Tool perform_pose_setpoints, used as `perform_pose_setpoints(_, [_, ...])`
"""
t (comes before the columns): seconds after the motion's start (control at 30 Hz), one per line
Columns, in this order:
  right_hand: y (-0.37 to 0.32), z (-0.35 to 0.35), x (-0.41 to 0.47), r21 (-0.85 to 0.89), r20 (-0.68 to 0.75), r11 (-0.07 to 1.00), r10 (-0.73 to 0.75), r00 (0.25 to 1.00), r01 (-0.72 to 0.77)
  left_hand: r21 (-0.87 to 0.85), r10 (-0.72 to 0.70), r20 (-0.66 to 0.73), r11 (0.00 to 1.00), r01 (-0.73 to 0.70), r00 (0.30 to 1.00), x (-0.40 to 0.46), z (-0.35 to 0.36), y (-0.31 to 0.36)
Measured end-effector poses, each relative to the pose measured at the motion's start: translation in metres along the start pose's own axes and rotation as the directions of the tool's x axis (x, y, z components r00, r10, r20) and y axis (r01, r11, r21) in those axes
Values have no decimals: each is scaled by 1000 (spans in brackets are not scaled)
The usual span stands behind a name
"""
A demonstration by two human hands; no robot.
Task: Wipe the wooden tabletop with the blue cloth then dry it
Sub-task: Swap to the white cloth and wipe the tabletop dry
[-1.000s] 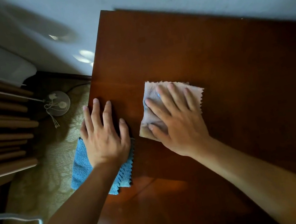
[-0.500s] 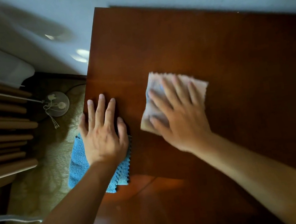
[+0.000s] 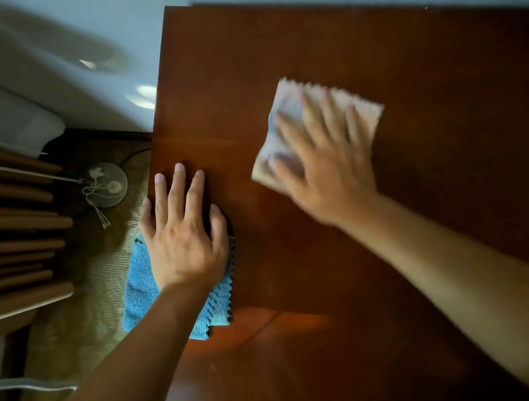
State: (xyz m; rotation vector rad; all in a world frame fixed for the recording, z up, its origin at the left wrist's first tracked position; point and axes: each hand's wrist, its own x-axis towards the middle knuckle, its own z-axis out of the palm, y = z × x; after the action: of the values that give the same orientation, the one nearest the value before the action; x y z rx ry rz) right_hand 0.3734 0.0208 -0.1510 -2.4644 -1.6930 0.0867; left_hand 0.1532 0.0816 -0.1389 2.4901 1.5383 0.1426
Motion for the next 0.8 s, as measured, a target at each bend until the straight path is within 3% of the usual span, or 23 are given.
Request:
perform_pose_setpoints(0.1, [-18,4,-66,13,46,990,-143,989,142,5,-1,10,1000,1,1000,0,0,-1])
perform_pose_setpoints(0.17, [-8,4,-63,17,68,981,-195,978,195,3,5,7,1000,-5,1000,0,1,-2])
perform_pose_setpoints(0.33, [27,-3,38,-25,12,999,-25,1000,25,1,7,-14,1000,-7,1000,0,2,-3])
perform_pose_setpoints(0.43, [15,-1,38,-12,30,1000,13,999,-13,-7,5,-15,1000,-5,1000,0,1,-1])
perform_pose_setpoints(0.67, [-40,4,-136,116,95,948,-306,947,295,-21,-1,-11,1000,1,1000,-2,-1,-2])
perform_pose_setpoints(0.73, [-30,4,-126,111,108,927,-371,922,359,-28,6,-18,1000,-7,1000,-2,0,-3])
perform_pose_setpoints(0.8, [-20,3,-90,58,104,940,-339,935,335,-35,7,-21,999,-8,1000,-2,0,-4])
